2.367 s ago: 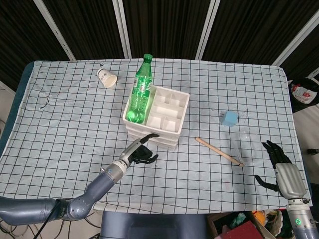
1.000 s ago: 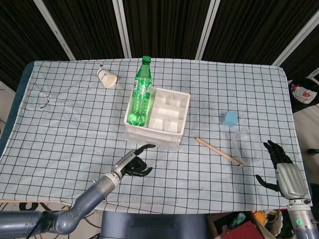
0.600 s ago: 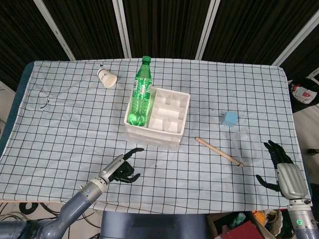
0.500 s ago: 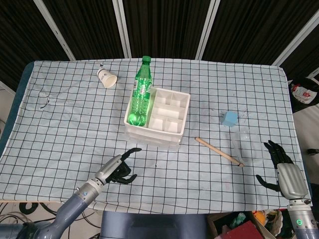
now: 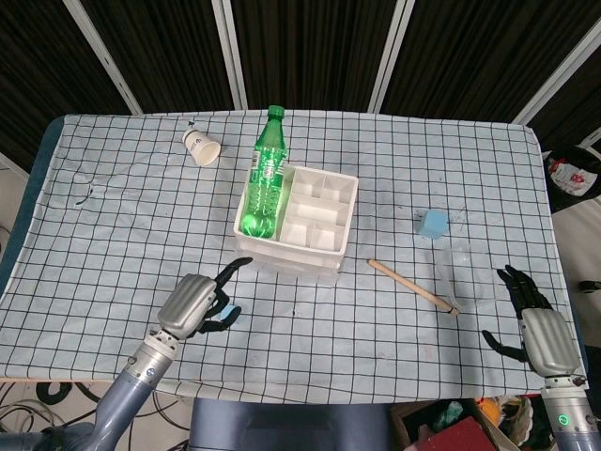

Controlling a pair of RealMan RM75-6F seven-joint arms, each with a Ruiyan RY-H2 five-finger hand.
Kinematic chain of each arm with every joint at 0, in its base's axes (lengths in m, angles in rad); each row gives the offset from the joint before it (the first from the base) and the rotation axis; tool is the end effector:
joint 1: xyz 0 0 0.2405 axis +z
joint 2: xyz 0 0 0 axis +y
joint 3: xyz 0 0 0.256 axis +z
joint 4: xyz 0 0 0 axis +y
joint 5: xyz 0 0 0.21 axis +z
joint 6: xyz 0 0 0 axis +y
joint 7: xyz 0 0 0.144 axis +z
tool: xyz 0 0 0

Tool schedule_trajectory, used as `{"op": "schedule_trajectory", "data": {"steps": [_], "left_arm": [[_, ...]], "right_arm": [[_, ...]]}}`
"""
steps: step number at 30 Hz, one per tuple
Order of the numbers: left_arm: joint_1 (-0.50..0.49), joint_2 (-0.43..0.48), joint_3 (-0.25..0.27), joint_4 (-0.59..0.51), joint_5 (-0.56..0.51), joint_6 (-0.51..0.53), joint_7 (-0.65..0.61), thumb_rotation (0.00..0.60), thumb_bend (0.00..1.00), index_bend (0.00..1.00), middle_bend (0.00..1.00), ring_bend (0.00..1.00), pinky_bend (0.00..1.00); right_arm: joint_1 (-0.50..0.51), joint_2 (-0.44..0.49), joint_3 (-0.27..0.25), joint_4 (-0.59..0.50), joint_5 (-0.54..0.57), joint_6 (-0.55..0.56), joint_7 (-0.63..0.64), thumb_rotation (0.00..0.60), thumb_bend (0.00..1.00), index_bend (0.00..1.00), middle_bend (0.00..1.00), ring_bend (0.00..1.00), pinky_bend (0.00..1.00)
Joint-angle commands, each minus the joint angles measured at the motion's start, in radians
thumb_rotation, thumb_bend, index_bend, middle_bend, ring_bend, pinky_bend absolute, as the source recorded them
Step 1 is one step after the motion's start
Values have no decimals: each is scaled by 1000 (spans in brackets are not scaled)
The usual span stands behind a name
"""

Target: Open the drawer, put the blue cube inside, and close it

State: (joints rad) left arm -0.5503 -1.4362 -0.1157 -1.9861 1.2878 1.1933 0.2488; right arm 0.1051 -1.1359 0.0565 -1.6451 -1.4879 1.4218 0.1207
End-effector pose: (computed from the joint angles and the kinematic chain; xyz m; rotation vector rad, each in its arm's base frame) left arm -0.1006 0.2462 0.0281 -1.7597 -1.2428 -1.3195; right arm -0.3033 -0.1876 0.1436 1.3586 -1.0727 1.0099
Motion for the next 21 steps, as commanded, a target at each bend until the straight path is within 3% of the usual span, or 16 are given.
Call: {"op": "schedule_trajectory", "data": {"steps": [1, 5, 9, 21], "left_arm": [[-18, -21, -33, 12, -81, 4, 89, 600, 381, 124, 1000, 1000, 956], [-53, -46, -66, 15, -202, 7, 229, 600, 382, 125, 1000, 1000, 956], [-84, -60, -86, 10, -305, -8, 293, 600, 382, 129, 1000, 1000, 956], [-134, -98, -107, 20, -400, -9, 339, 600, 384, 219, 1000, 1000, 956]], "right_arm": [[0, 0, 0, -2, 2, -2, 3, 600, 185, 0, 0, 0, 187], [0, 3, 1, -4, 7, -5, 7, 600, 185, 0, 0, 0, 187], [1, 3, 1, -3, 5, -6, 7, 600, 185, 0, 0, 0, 187], [1, 2, 1, -3, 3, -4, 6, 600, 184, 0, 0, 0, 187]]}}
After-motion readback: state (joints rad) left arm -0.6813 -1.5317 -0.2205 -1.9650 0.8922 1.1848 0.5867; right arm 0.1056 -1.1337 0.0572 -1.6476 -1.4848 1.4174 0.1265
